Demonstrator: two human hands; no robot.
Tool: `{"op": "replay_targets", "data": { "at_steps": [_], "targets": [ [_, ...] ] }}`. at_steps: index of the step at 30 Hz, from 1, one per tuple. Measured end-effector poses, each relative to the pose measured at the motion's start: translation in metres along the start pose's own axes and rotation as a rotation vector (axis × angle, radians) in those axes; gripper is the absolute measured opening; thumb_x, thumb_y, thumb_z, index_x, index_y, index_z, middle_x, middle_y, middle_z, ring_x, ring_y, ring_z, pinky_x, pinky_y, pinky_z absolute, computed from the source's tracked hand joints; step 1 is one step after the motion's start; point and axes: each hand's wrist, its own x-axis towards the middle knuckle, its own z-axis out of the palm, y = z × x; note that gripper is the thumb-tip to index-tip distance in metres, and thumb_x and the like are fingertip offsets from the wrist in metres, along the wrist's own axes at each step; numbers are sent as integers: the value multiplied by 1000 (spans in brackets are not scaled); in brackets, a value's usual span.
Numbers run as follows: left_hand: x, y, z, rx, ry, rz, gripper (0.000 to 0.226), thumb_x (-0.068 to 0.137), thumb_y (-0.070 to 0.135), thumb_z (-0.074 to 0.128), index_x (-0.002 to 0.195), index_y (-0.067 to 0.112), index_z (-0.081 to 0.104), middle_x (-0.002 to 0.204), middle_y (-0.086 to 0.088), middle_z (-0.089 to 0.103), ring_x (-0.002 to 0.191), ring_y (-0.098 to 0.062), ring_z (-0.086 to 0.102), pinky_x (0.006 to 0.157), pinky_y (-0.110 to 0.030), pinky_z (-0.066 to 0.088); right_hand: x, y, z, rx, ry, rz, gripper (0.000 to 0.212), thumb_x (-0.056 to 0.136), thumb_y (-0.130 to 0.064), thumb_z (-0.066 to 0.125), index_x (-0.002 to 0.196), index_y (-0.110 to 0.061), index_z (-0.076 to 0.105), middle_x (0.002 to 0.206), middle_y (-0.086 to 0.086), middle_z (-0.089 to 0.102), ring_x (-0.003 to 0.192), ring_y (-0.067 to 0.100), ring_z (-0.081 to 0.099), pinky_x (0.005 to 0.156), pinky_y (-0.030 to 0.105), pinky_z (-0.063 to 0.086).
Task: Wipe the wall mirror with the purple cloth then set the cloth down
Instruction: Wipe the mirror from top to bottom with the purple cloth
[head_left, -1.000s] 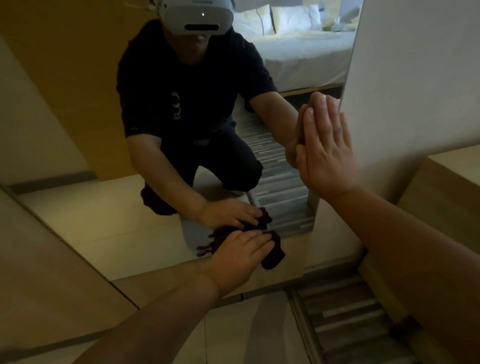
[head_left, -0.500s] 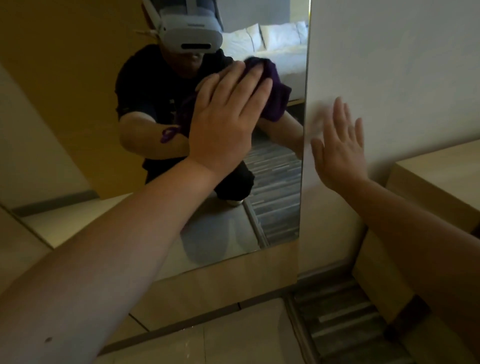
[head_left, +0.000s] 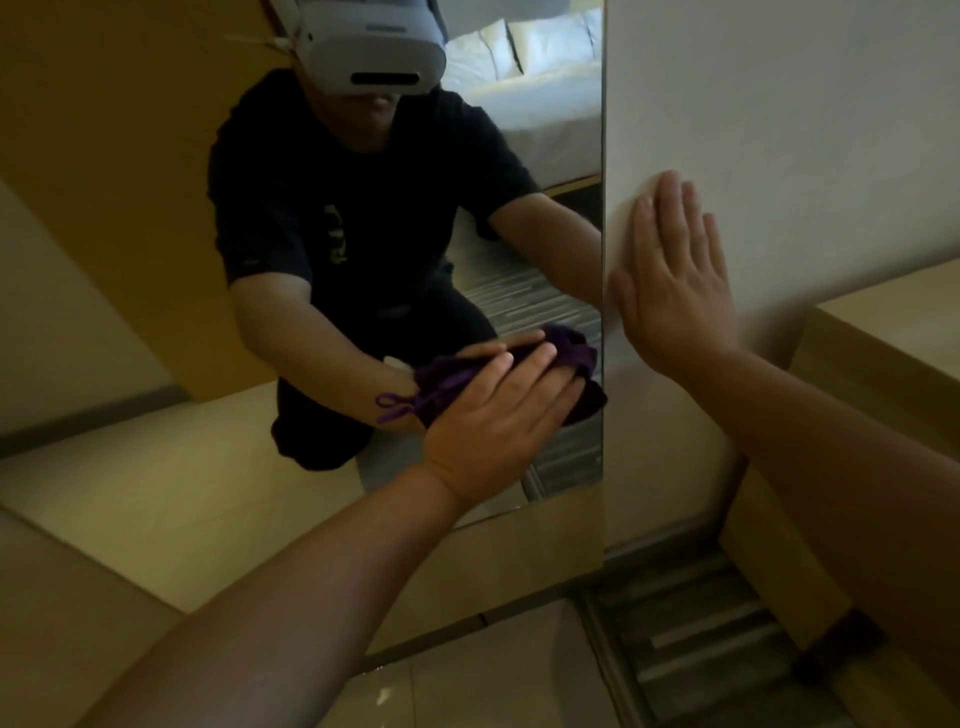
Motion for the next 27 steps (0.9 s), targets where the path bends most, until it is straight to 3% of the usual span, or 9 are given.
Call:
{"op": "replay_targets", "data": {
  "at_steps": [5,11,14,16,20,24,27],
  "targets": [
    [-44,41,25,-70,-85,84,42,104,14,40,145,12,48,148,-7,50,142,-29,39,116,-44,29,1,1,2,-9,9,2,66,107,-38,28,156,-9,-5,164,18,-7,152,32,-8,123,43,-3],
    [-120,77,37,-146,-364,246,47,96,17,37,139,15,56,145,-4,53,141,-26,39,120,-46,14,1,2,0,-13,20,-7,66,107,-37,30,156,-7,-2,164,19,-4,151,34,-6,123,45,-1],
    [-123,77,30,-256,-449,233,49,91,21,37,134,18,61,140,-2,58,133,-24,50,115,-43,23,2,-1,-2,1,14,-2,65,106,-37,30,156,-7,-1,164,20,-4,151,34,-5,123,46,1],
    [-111,75,20,-364,-443,134,49,89,18,40,134,17,58,136,-3,60,122,-25,59,104,-39,32,2,-2,-4,9,6,5,65,106,-36,31,156,-7,1,164,19,-3,151,34,-5,123,46,1],
    [-50,41,-12,-440,-176,-208,43,90,6,47,132,13,56,134,-7,61,113,-28,61,89,-39,40,2,-3,-9,12,-20,1,66,106,-36,31,156,-8,0,164,18,-5,149,26,-14,123,45,-1],
    [49,-27,-53,-306,195,-352,34,99,6,52,132,9,56,131,-12,62,120,-30,55,97,-46,44,0,-2,-13,12,-62,5,66,107,-38,28,156,-11,-6,162,12,-15,147,23,-19,122,42,-5],
    [103,-66,-57,-150,279,-369,33,105,11,42,132,10,60,135,-10,60,127,-31,52,104,-46,41,-1,1,-14,14,-56,-18,63,107,-36,27,156,-11,-5,160,7,-18,149,24,-16,123,41,-4]
  ]
}}
